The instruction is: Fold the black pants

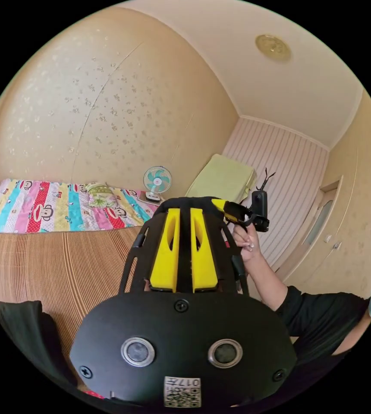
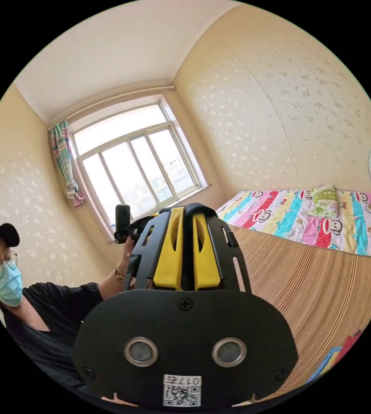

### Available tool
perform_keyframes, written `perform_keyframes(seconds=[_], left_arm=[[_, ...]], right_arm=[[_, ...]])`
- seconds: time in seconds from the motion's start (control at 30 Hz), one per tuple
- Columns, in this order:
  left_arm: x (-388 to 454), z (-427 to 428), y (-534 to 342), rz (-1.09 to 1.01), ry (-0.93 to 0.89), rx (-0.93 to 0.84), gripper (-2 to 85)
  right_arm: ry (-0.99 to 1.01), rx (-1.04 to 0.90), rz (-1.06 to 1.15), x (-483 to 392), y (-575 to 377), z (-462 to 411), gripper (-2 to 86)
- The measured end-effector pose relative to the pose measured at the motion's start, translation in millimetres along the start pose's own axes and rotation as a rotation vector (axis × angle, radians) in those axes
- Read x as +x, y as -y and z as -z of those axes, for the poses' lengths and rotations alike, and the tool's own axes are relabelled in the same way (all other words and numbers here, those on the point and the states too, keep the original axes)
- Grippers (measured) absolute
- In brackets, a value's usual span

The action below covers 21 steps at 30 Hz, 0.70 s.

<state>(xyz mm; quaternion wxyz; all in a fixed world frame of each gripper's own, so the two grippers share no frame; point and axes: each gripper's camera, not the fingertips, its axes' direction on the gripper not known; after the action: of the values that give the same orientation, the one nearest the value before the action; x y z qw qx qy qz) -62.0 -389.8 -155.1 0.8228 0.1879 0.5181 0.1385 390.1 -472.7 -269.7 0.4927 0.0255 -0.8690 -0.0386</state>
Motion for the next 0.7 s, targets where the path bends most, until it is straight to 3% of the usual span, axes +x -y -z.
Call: perform_keyframes(seconds=[0.1,0.2,0.33,0.4,0.5,0.57,0.63,0.7], left_arm=[[-22,-53,-84,-0.025,0.079,-0.139,4.9],[-47,-96,-209,0.120,-0.005,-0.297,5.0],[-54,-116,-369,0.356,-0.103,-0.496,5.8],[-56,-114,-403,0.428,-0.102,-0.554,7.3],[-77,-100,-399,0.494,-0.141,-0.525,12.2],[-98,-89,-377,0.525,-0.114,-0.439,15.9],[-125,-91,-343,0.520,-0.053,-0.350,17.4],[-148,-116,-325,0.536,-0.046,-0.377,19.5]], right_arm=[[-0.106,-0.097,0.022,26,-79,-29,0.7],[-0.109,-0.205,-0.046,56,-200,-43,1.2],[0.050,-0.328,-0.322,77,-382,-29,3.2],[0.042,-0.412,-0.446,80,-438,-20,4.9],[-0.015,-0.321,-0.623,99,-472,26,9.0],[0.004,-0.142,-0.660,122,-453,62,14.3],[-0.042,-0.102,-0.642,142,-426,66,17.5],[-0.067,-0.126,-0.642,167,-402,49,20.9]])
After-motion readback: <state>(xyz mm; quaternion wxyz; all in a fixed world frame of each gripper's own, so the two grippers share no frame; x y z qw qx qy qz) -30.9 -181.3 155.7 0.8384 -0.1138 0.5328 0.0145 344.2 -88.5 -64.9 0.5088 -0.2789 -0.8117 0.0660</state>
